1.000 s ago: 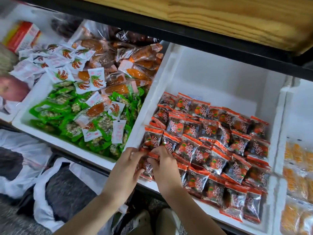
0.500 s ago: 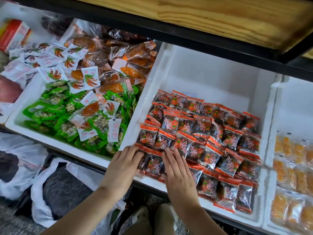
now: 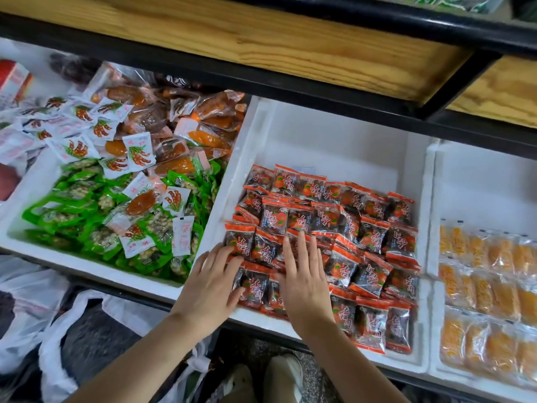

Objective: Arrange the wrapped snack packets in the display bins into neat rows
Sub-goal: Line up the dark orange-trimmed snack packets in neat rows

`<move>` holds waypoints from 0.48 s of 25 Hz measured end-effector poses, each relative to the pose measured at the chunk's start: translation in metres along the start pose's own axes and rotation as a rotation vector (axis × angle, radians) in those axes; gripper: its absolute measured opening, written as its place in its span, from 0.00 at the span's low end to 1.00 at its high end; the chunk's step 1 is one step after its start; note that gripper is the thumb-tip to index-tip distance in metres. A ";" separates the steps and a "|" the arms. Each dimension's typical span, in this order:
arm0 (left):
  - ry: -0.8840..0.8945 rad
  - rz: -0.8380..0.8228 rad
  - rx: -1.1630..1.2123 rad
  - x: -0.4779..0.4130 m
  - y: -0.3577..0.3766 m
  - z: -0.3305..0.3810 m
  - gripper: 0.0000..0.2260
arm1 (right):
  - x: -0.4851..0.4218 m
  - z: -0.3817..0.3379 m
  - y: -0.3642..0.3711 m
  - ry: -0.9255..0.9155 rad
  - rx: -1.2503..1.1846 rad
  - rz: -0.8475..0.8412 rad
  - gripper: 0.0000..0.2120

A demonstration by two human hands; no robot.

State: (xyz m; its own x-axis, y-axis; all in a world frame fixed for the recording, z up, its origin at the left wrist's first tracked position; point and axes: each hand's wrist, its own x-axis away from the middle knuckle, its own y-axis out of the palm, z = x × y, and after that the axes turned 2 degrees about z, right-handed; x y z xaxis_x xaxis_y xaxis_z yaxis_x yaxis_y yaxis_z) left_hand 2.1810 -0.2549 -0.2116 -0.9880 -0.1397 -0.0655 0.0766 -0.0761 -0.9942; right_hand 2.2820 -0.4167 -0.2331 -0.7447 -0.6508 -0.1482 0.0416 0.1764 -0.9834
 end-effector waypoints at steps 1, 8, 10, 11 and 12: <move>0.028 0.012 -0.035 -0.008 0.001 0.001 0.27 | -0.007 0.001 0.002 -0.009 0.013 -0.033 0.39; -0.033 -0.112 -0.074 -0.058 0.015 -0.003 0.29 | -0.011 0.008 0.005 -0.131 0.013 -0.138 0.33; 0.010 -0.084 -0.064 -0.064 0.018 -0.006 0.29 | -0.022 0.014 -0.012 -0.096 0.045 -0.171 0.26; 0.041 -0.078 -0.060 -0.070 0.017 -0.006 0.28 | -0.029 0.022 -0.020 -0.052 0.058 -0.203 0.26; 0.063 -0.103 -0.052 -0.075 0.014 -0.004 0.28 | -0.037 0.032 -0.025 0.012 0.076 -0.233 0.27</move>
State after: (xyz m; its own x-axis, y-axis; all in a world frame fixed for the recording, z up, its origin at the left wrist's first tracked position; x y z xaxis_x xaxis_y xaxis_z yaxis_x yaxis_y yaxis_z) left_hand 2.2556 -0.2416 -0.2207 -0.9969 -0.0715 0.0336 -0.0312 -0.0348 -0.9989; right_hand 2.3297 -0.4208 -0.2060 -0.7480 -0.6583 0.0843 -0.0828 -0.0335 -0.9960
